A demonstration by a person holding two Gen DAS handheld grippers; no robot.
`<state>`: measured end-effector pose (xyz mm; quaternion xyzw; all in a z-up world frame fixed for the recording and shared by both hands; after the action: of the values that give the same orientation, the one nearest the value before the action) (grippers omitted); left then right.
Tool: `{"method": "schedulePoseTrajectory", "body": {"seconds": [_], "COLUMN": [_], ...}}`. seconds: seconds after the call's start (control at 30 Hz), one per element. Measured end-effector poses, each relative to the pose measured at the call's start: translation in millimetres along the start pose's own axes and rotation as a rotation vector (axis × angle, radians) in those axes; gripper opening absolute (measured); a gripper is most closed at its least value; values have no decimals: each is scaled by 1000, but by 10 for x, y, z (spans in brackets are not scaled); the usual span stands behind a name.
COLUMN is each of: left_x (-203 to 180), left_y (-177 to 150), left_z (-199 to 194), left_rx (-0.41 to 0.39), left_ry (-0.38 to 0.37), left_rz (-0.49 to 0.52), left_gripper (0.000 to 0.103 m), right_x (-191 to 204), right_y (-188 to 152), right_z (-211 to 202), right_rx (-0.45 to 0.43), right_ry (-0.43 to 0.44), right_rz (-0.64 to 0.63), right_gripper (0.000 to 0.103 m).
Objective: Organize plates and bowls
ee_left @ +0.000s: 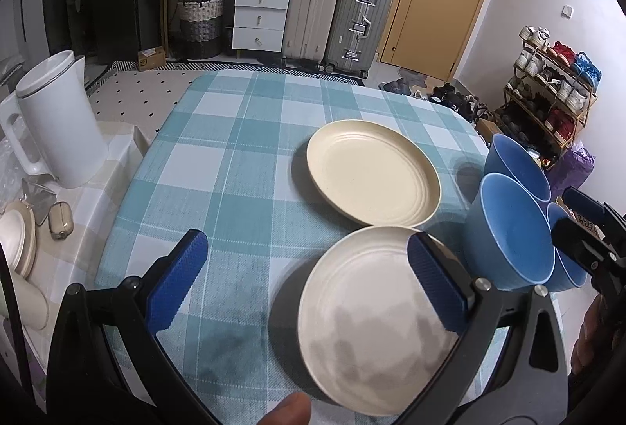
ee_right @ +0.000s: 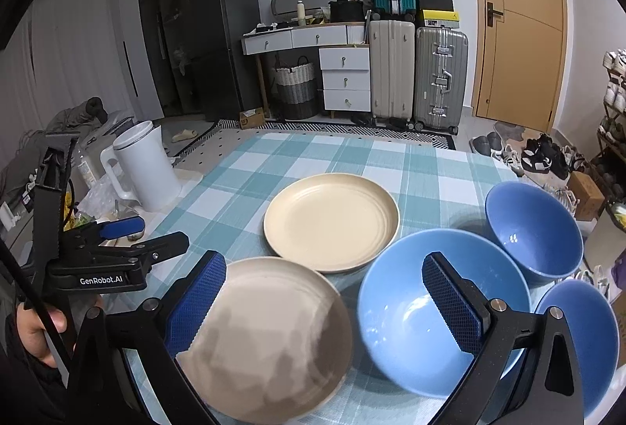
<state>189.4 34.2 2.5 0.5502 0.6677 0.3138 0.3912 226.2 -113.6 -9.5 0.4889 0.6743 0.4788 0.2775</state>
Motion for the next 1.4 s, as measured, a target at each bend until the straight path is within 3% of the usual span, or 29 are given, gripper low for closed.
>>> {"method": "schedulePoseTrajectory", "body": {"seconds": [1.03,1.4], "left_x": [137,240], "left_y": [142,70], "left_z": [755,1025], "left_rx": [77,104], "left_ry": [16,23], "left_rz": [-28,-49], "left_gripper": [102,102], "right_x": [-388,-555], "right_y": [151,79], "right_z": [696,989], "right_rx": [79,153], "right_ry": [-2,-11], "right_rz": [15,15], "right_gripper": [102,102]}}
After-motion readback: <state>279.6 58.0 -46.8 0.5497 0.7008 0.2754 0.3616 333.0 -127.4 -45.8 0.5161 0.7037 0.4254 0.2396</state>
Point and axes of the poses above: each gripper's, at about its wrist camera, not at the fingertips, and z roughly the way its jaws point, x to its left, y to its top, the point moved 7 cm from there along z, roughly the way its jaws point, and after that the axes turned 15 degrees about -x, right-handed, at the moved point
